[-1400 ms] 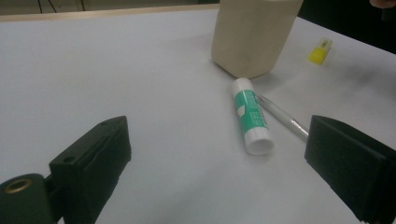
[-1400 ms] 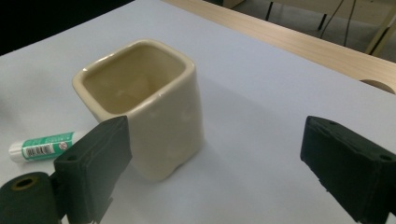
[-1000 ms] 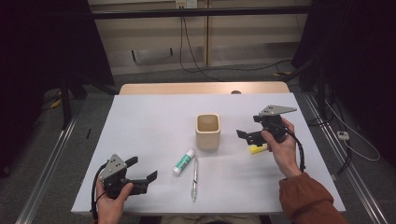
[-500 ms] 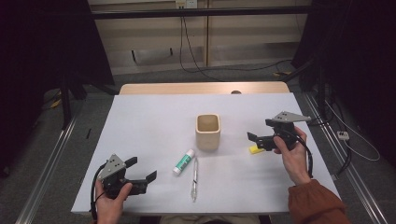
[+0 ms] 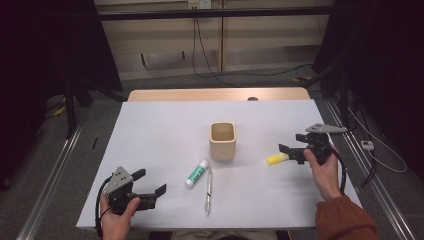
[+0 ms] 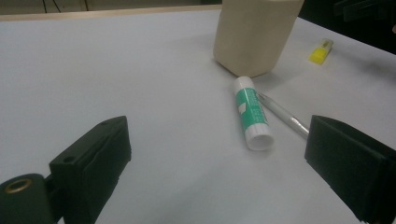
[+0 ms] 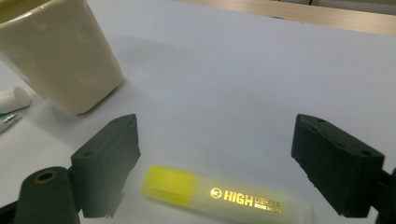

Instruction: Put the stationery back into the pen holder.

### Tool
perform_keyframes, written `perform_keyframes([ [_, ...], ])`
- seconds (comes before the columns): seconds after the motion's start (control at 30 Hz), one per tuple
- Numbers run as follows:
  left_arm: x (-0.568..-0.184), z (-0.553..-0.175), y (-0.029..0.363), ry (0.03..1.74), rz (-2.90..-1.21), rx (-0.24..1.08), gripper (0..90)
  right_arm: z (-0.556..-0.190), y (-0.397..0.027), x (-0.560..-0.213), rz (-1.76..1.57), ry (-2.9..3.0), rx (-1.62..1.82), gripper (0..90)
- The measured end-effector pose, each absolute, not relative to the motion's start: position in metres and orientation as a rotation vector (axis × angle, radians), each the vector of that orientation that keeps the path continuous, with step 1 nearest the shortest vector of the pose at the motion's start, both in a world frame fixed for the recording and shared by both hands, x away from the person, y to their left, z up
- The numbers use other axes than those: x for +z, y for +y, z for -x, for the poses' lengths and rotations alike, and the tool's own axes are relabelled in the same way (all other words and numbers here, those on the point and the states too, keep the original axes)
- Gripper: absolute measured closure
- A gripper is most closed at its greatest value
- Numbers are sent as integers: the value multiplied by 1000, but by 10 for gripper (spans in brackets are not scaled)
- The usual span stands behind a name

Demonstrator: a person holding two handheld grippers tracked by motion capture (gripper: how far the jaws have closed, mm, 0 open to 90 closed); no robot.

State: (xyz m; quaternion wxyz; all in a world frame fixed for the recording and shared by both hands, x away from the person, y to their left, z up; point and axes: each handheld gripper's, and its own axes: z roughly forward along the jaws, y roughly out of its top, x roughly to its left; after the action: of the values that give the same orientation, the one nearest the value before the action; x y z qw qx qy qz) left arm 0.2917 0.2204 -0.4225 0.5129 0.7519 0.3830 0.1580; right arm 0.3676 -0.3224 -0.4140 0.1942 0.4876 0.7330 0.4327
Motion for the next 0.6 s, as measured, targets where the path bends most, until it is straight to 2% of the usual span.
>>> perform_keyframes([
  [0.07, -422, -291, 220, 918, -1809, 379, 69, -367, -326, -415, -1350, 2057, 1223, 149],
  [0.13, -423, -291, 220, 916, -1809, 376, 69, -366, -328, -416, -1332, 2059, 1175, 198],
  [0.27, -423, -292, 220, 912, -1818, 371, 69, -367, -331, -418, -1319, 2068, 1195, 401],
  [0.4, -422, -292, 219, 910, -1817, 373, 69, -371, -335, -419, -1329, 2074, 1215, 513],
  [0.47, -422, -292, 220, 908, -1818, 375, 70, -372, -338, -420, -1345, 2104, 1238, 676],
  [0.53, -422, -292, 219, 909, -1820, 373, 70, -373, -340, -421, -1340, 2121, 1247, 705],
  [0.6, -422, -292, 219, 909, -1820, 374, 70, -373, -341, -422, -1340, 2130, 1217, 791],
])
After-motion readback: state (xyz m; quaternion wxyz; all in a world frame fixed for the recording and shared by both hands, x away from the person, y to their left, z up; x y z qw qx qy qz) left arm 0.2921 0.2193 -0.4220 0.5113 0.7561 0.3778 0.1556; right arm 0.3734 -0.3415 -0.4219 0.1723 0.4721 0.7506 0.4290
